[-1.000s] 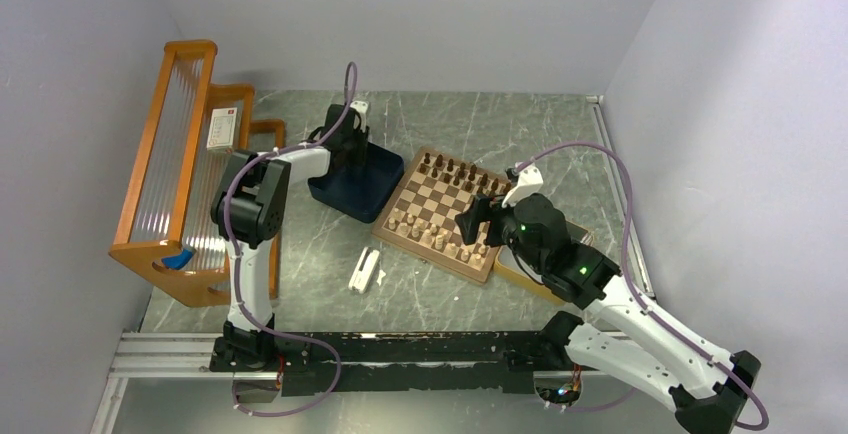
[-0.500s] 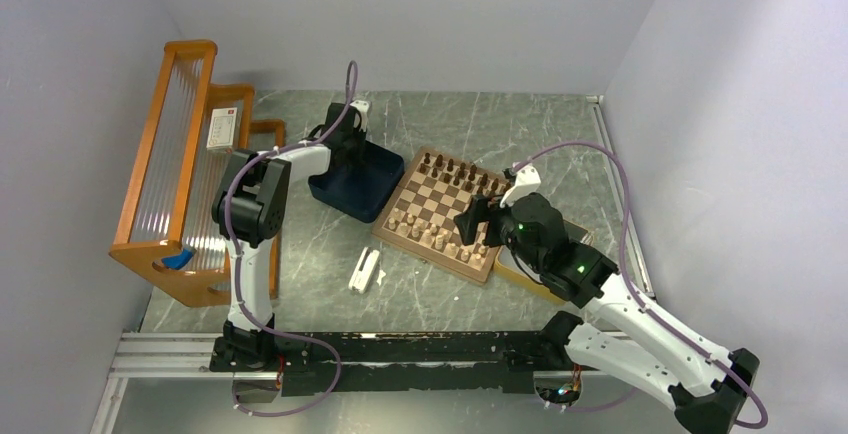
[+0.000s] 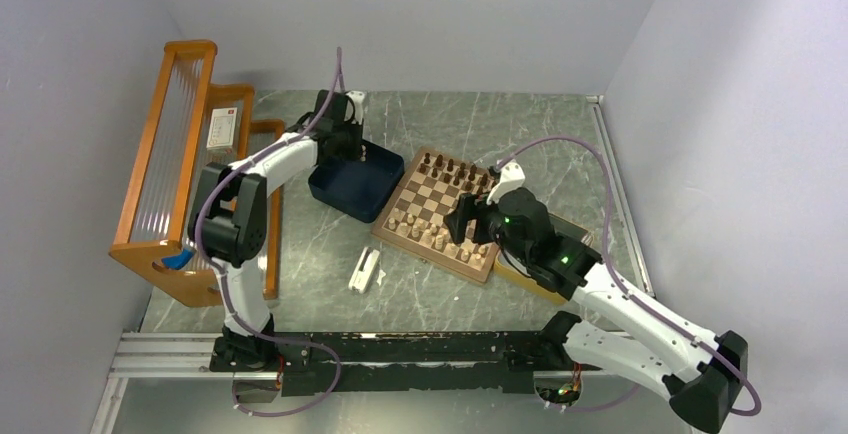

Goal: Set up the chess pieces on the board
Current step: Pick up the chess piece from the storage box, then place the chess piece on the chessboard.

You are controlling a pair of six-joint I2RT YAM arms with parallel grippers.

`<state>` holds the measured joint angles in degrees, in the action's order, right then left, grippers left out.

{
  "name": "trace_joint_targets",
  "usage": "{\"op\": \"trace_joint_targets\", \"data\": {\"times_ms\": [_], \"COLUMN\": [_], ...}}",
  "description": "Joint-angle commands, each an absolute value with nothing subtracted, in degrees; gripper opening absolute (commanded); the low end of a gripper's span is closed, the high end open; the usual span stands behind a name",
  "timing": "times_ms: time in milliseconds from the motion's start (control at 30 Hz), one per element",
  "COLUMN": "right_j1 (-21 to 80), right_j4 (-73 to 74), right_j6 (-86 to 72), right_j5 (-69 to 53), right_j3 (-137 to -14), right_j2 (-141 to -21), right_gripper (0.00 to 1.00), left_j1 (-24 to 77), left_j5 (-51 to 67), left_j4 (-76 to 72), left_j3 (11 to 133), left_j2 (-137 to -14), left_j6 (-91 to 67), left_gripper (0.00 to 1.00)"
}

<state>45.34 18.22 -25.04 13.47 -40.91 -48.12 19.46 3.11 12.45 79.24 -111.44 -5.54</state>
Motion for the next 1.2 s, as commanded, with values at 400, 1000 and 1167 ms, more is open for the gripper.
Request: {"op": "trace_joint_targets", "data": {"times_ms": [400,1000,1167], "right_j1": [45.2,43.2,41.9], "right_j4": [2.4,-47.2,-60.3], "right_j6": [-13.7,-28.1,-25.1], "right_j5": [1.6,-10.9,-15.7], "right_j3": [-42.2,-37.8,-36.1], "right_j2": [-60.0,-79.9,-83.5], "right_gripper": [0.8,0.53,0.5], "left_j1": [19.1,19.1,19.1], "left_j5": [23.1,40.6,43.0], "left_j4": [25.8,21.6,20.5], "left_j3": [75.5,68.5,68.1], "left_j2": [-92.2,-79.7,-78.0], "left_j6": [-5.6,-14.8,-17.2], "left_gripper": [0.05,0.05,0.05]}}
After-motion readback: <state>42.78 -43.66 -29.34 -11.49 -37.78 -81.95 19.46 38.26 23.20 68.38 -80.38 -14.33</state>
